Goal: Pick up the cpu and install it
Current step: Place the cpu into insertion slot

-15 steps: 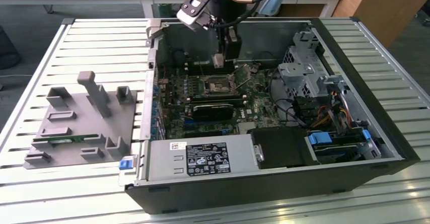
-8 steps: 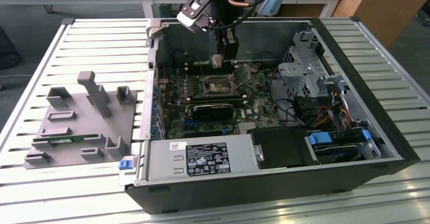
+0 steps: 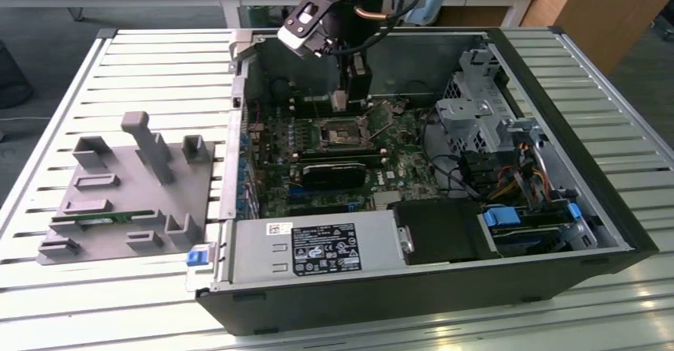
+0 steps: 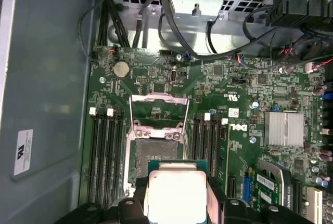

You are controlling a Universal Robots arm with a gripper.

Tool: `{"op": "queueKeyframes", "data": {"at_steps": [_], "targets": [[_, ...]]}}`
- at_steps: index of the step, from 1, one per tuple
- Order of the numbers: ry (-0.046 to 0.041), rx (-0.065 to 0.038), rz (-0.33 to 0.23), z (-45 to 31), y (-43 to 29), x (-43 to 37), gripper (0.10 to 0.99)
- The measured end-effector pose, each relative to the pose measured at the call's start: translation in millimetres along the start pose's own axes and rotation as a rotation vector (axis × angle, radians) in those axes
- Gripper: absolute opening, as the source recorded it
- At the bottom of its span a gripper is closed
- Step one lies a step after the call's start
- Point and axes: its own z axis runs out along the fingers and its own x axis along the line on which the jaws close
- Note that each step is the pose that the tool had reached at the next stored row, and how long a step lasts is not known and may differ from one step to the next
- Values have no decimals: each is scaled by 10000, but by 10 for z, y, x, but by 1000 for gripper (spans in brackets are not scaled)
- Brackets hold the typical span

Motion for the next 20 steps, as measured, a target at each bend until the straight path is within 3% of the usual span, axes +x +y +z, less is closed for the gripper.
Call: {"op": "queueKeyframes", "data": {"at_steps": [7,15,20], "targets": [[-40,13,235,150,-7,53,529],[-33,11,118,293,-15,105,529],[-83,12,115,366,-18,141,529]]}}
